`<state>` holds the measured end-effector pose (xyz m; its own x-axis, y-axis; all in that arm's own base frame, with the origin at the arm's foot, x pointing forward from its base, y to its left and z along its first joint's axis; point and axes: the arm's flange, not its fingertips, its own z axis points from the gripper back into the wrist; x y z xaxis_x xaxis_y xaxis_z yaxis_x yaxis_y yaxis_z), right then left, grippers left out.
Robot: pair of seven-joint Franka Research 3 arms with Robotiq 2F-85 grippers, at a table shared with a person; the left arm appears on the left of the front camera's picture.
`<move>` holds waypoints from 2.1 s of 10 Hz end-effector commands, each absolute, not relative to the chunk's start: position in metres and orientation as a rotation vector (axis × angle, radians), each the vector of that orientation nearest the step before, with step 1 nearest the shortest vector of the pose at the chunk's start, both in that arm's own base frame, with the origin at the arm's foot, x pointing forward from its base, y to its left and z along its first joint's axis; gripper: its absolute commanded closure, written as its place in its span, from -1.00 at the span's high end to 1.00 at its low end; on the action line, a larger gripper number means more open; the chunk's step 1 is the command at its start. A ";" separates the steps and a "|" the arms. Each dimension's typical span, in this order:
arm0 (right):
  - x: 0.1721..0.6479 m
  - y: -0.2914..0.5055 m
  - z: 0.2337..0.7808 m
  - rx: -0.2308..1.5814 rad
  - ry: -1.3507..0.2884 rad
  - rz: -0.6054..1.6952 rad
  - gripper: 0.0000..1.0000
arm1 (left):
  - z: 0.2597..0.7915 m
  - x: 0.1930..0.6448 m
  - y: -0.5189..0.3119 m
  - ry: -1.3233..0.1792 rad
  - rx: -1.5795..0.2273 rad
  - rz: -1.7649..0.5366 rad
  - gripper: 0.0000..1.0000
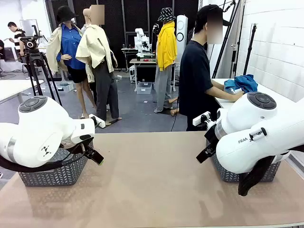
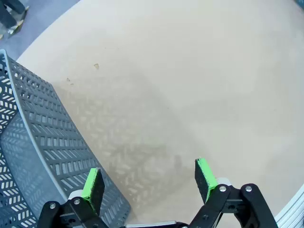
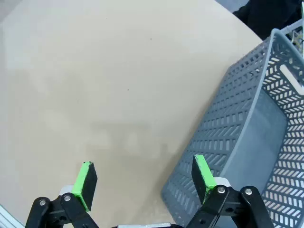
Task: Sort the tops and bottoms.
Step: Lift clothes from the center of the table with your left hand.
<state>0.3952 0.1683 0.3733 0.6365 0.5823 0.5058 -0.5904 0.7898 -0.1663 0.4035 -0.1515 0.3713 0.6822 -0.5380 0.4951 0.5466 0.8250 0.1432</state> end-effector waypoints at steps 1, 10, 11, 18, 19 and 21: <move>0.395 0.168 0.373 0.015 -0.572 0.670 1.00 | 0.371 0.403 -0.152 -0.550 -0.017 -0.608 1.00; 0.395 0.168 0.373 0.014 -0.572 0.672 1.00 | 0.371 0.403 -0.153 -0.550 -0.016 -0.612 1.00; 0.402 0.172 0.380 0.001 -0.593 0.685 1.00 | 0.385 0.407 -0.157 -0.603 -0.001 -0.616 1.00; 0.460 0.083 0.520 -0.113 -0.875 0.494 1.00 | 0.528 0.428 -0.091 -0.899 0.201 -0.657 1.00; 0.467 0.044 0.539 -0.142 -0.875 0.427 1.00 | 0.539 0.435 -0.055 -0.863 0.284 -0.571 1.00; 0.472 -0.051 0.548 -0.279 -0.842 0.234 1.00 | 0.542 0.440 0.038 -0.769 0.407 -0.344 1.00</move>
<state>0.4635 -0.0410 0.5571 0.5806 0.3393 0.7401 -0.1743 0.9397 -0.2941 0.4315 0.0261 0.5518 0.5771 -0.5074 0.6399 0.2511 0.8558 0.4522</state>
